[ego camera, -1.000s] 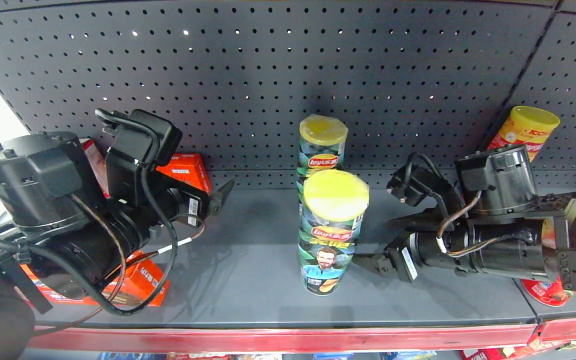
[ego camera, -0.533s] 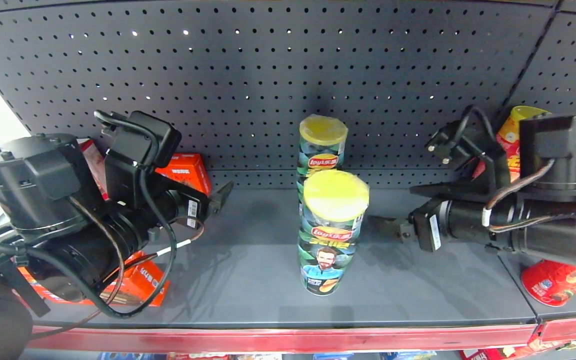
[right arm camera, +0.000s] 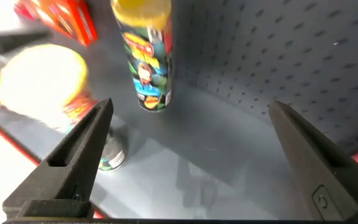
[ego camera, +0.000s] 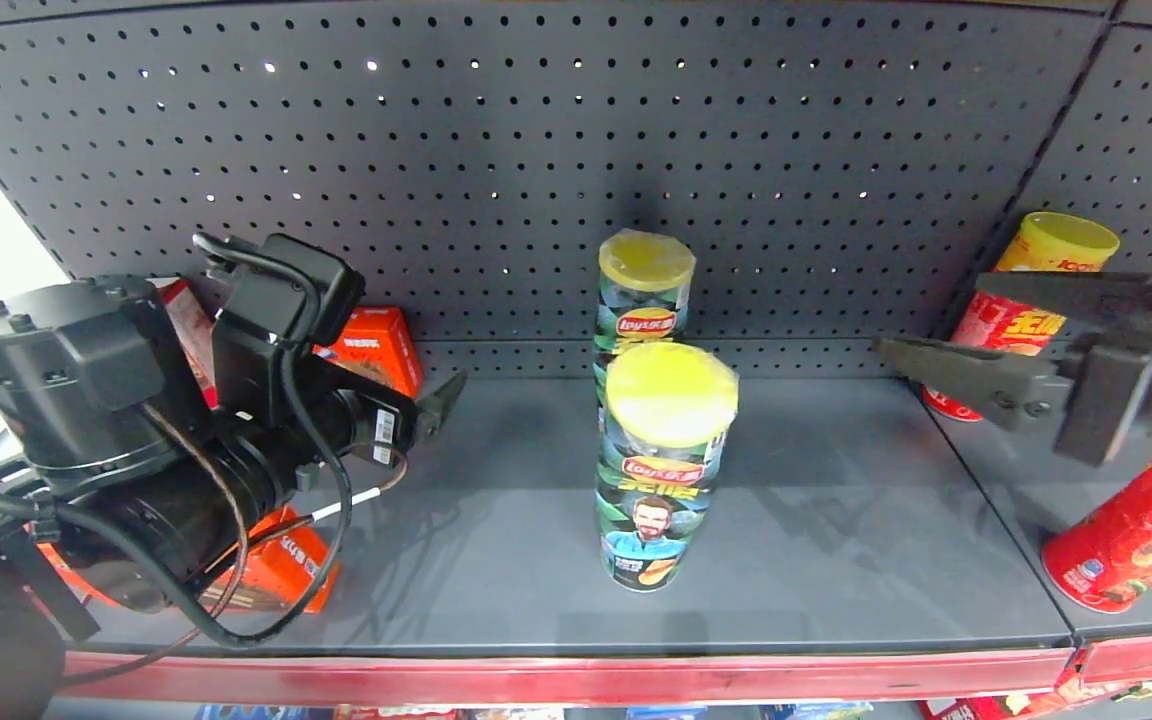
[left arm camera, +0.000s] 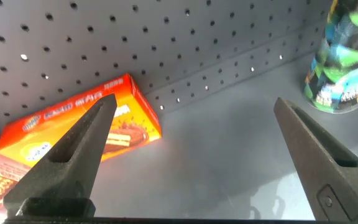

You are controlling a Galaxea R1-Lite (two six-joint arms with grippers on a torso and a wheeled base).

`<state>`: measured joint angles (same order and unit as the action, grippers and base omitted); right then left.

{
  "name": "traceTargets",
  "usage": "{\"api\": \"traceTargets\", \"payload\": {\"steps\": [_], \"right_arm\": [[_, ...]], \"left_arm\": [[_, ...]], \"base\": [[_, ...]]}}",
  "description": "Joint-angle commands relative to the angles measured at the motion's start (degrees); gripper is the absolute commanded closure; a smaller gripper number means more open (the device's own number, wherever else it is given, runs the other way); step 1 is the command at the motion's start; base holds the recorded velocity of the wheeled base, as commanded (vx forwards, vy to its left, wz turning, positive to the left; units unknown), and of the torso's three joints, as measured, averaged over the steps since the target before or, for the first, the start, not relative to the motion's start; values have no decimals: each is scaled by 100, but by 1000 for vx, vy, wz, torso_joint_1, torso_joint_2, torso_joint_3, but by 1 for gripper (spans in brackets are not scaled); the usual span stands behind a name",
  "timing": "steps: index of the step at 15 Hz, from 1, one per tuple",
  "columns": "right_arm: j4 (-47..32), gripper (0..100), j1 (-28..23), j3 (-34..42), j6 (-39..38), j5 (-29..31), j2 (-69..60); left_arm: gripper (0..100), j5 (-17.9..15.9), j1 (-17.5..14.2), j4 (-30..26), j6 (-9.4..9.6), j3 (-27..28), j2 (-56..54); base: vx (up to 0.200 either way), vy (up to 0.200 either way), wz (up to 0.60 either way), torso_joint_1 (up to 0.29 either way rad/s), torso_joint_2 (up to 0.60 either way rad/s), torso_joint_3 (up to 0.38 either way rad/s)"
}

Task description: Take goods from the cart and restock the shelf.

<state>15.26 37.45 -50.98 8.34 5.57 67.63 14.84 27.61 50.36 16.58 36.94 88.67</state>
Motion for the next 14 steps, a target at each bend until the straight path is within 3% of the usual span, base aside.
{"api": "traceTargets", "payload": {"steps": [1,9,12,14], "right_arm": [[-15,0,34,581,10,-3,-1402],[-392,0,-10,2435,10,-39,-4522],[-1737,0,-10,3121,10,-39,-5920],[-2133,0,-18,3665,10,-30,-6517]], "left_arm": [[0,2,-1,0,3,-125,-8],[0,2,-28,-9,-6,-371,-210],[0,2,-28,-9,-14,-468,-342],[0,2,-28,-9,-14,-459,-342]], "base": [[0,0,0,0,0,0],[0,0,0,0,0,0],[0,0,0,0,0,0],[0,0,0,0,0,0]]}}
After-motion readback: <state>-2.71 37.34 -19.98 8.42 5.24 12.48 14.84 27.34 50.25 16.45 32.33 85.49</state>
